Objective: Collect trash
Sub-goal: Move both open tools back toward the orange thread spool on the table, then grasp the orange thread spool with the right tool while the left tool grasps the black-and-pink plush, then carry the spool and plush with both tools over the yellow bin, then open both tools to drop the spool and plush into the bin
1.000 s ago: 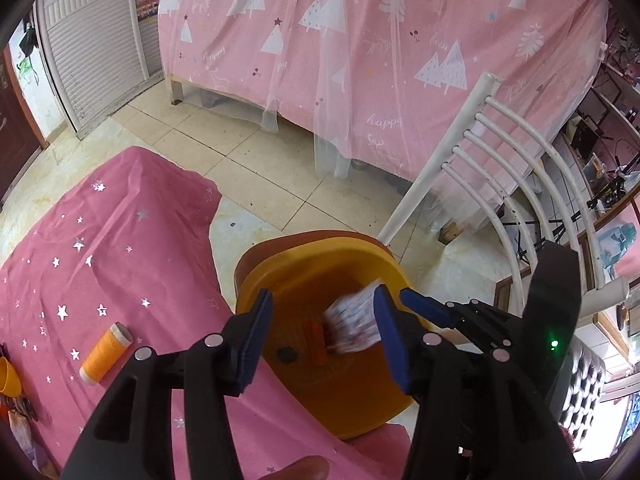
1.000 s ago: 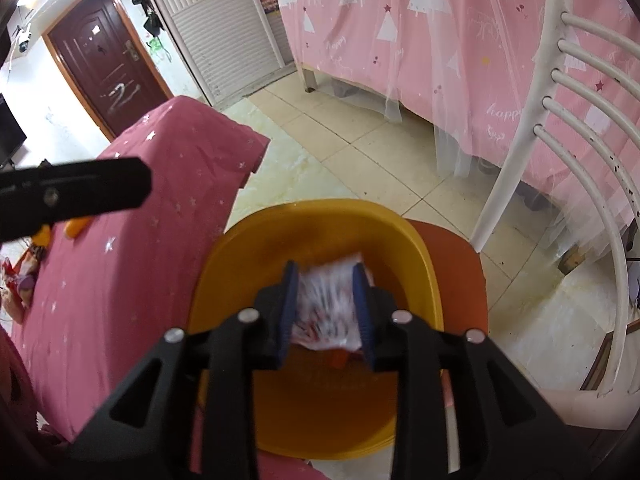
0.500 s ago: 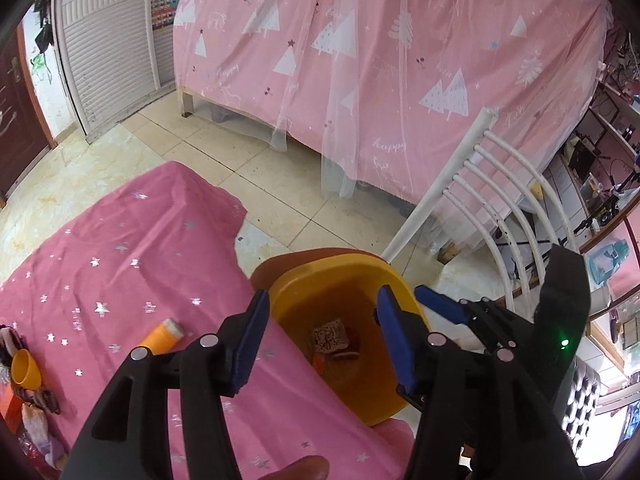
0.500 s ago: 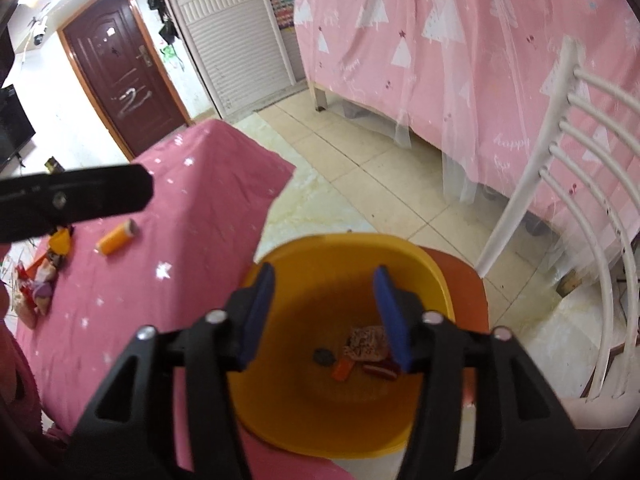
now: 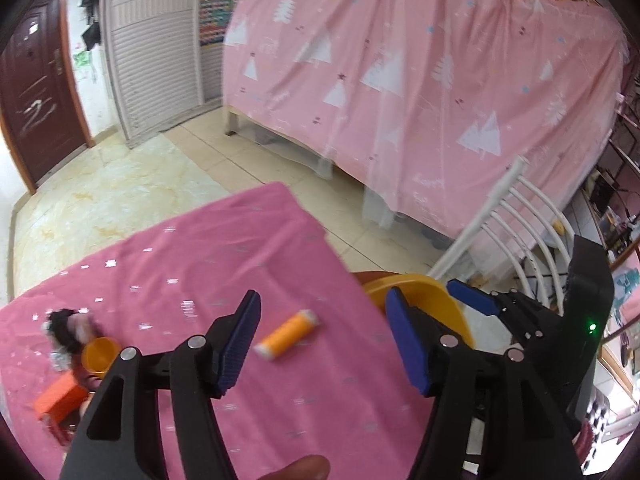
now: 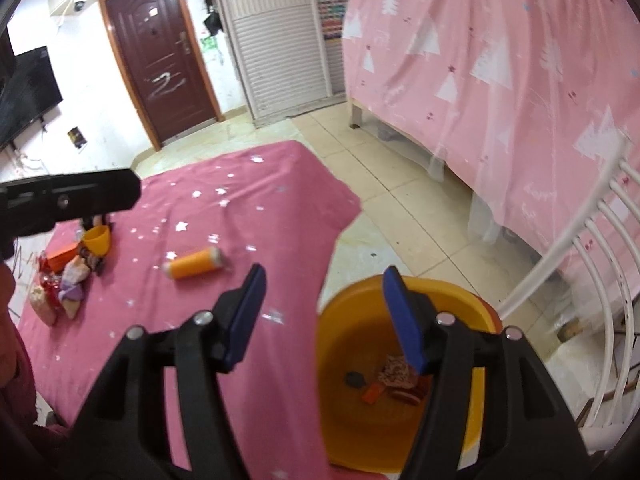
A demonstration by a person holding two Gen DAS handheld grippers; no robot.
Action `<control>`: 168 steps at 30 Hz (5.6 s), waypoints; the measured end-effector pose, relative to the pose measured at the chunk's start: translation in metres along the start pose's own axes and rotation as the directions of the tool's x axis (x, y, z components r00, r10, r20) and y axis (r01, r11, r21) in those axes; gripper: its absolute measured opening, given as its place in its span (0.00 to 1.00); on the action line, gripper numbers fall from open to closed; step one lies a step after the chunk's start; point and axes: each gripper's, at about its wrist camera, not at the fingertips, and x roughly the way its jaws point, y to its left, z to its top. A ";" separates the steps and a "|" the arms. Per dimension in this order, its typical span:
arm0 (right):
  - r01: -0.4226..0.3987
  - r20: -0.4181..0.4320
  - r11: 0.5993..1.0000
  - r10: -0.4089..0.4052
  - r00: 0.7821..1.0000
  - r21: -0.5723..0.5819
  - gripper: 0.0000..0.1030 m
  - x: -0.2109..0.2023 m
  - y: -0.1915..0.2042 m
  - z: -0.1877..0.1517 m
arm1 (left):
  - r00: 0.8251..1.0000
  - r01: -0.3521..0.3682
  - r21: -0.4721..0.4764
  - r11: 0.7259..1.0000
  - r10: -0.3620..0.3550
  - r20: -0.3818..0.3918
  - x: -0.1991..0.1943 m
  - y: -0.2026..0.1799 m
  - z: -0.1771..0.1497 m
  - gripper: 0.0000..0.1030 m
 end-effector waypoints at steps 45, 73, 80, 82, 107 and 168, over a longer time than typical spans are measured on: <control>-0.051 -0.130 0.968 0.019 0.991 -0.247 0.74 0.071 0.126 0.014 | 0.976 -0.203 -0.247 0.948 0.176 -0.127 0.005 0.236 -0.025 0.72; -0.058 -0.142 0.958 0.018 0.990 -0.280 0.77 0.082 0.135 0.004 | 0.898 -0.412 -0.202 0.888 0.357 -0.259 0.036 0.227 -0.018 0.76; -0.050 -0.143 0.961 0.011 0.990 -0.274 0.54 0.080 0.133 0.003 | 0.906 -0.404 -0.256 0.878 0.345 -0.247 0.025 0.239 -0.022 0.64; -0.052 -0.141 0.959 0.013 0.990 -0.278 0.54 0.078 0.133 0.003 | 0.909 -0.396 -0.267 0.878 0.335 -0.247 0.023 0.242 -0.023 0.61; -0.054 -0.034 0.983 0.049 0.998 -0.175 0.54 0.039 0.092 0.020 | 0.952 -0.305 -0.281 0.910 0.283 -0.117 -0.030 0.204 -0.005 0.52; 0.037 -0.065 0.985 -0.027 0.998 0.167 0.61 0.021 -0.108 -0.059 | 0.976 0.060 -0.003 0.998 -0.059 -0.210 0.096 -0.102 0.011 0.64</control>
